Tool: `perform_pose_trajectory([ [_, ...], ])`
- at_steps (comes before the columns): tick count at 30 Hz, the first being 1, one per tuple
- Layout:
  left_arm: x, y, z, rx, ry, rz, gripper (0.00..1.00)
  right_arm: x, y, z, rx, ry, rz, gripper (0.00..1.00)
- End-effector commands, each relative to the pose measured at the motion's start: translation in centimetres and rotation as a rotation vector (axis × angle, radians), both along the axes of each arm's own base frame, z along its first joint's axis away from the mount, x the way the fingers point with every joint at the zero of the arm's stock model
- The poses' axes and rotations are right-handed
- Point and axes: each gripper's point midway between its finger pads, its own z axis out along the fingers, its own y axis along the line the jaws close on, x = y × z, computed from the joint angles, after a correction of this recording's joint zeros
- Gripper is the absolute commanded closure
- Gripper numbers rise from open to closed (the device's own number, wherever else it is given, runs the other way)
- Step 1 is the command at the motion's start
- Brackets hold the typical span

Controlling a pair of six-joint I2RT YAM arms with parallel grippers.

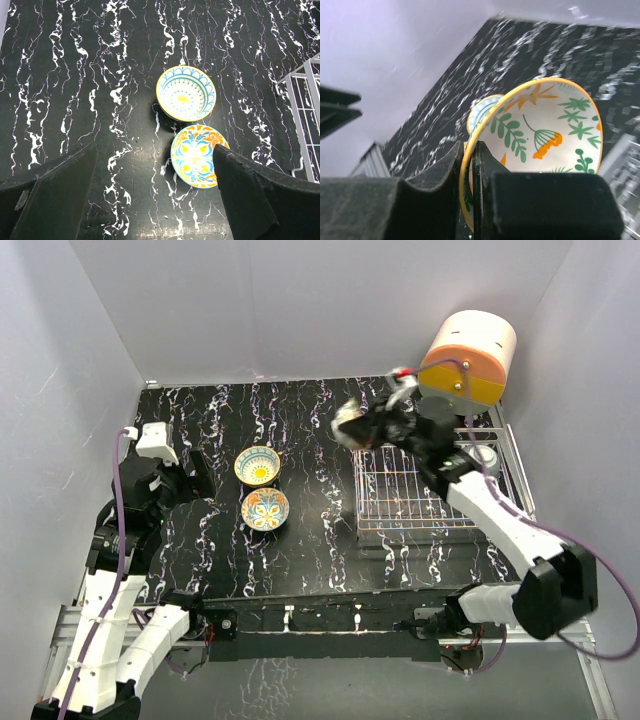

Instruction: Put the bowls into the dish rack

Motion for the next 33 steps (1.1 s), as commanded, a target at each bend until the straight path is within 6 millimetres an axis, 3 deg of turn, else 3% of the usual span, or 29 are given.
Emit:
perform_pose_trajectory([
  [1,-0.2,-0.4,1.1,-0.02,-0.034,-0.016,0.03,-0.1,-5.8,3.6,0.21,-0.003,-0.056,0.92],
  [6,-0.3,-0.6,1.2,-0.026,-0.031,-0.024,0.03,-0.2,-10.1,0.9,0.357,0.14,-0.093,0.92],
  [11,-0.6,-0.4,1.3,-0.026,-0.032,-0.02,0.03,-0.1,-11.9,-1.7,0.528,0.259,-0.068,0.92],
  [22,-0.8,-0.2,1.5,-0.018,-0.035,-0.013,0.03,1.9,-13.4,-6.8,0.651,0.434,-0.179,0.92],
  [33,-0.8,0.0,1.5,-0.009,-0.034,-0.006,0.03,2.8,-13.2,-11.2,0.651,0.586,-0.206,0.89],
])
